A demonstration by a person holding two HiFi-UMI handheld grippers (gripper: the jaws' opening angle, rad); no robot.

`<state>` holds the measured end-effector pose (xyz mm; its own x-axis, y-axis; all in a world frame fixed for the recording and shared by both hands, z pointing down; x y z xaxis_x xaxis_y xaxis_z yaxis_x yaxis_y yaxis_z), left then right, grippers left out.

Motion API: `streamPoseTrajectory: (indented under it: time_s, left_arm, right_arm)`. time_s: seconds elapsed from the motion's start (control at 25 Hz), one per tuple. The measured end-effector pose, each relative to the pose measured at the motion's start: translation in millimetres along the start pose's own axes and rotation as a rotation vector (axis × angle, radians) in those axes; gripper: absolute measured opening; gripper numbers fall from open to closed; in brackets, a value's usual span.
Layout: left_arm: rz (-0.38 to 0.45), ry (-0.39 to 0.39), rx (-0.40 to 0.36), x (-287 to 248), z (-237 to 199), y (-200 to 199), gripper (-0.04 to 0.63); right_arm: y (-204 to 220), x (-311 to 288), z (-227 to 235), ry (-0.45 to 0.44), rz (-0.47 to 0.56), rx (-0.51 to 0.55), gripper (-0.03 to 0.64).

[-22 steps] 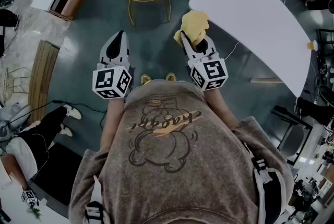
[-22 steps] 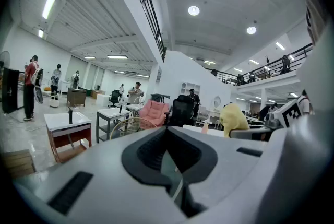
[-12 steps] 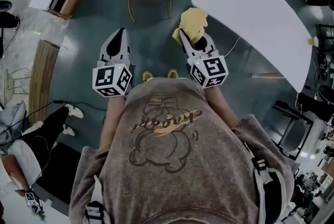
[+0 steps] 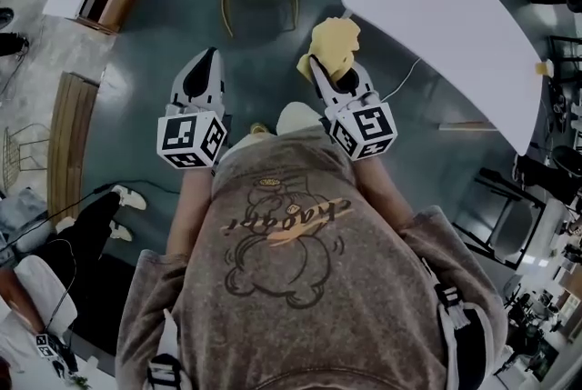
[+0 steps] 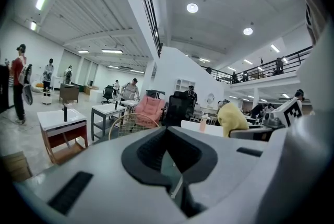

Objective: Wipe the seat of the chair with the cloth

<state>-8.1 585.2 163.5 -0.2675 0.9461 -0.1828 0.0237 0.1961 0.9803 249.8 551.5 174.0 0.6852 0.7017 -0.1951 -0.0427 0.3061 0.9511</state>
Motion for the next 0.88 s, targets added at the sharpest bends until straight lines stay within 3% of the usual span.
streamPoseTrajectory:
  time_s: [0.44,0.88]
  left_arm:
    - [0.004,0.003,-0.006,-31,-32,-1,0.008]
    - [0.001,-0.017,0.031,-122,-83,-17,0.008]
  right_arm:
    - [4,-47,12,-0.003,-0.007,-0.023,0.112]
    - [-22,-146,65,-0.042,-0.030,-0.037,0.112]
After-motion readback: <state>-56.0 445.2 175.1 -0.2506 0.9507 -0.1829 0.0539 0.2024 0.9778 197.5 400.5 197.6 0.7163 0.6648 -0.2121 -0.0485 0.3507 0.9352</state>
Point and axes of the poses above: the fingertips, and each gripper's own axes: x backward along the fingers, z to its right, y out of its underside, the point moved 8 cm from there along x, backward along the fingers, and after that the axes turned 7 degrees about -x, right-handed, at the moved point
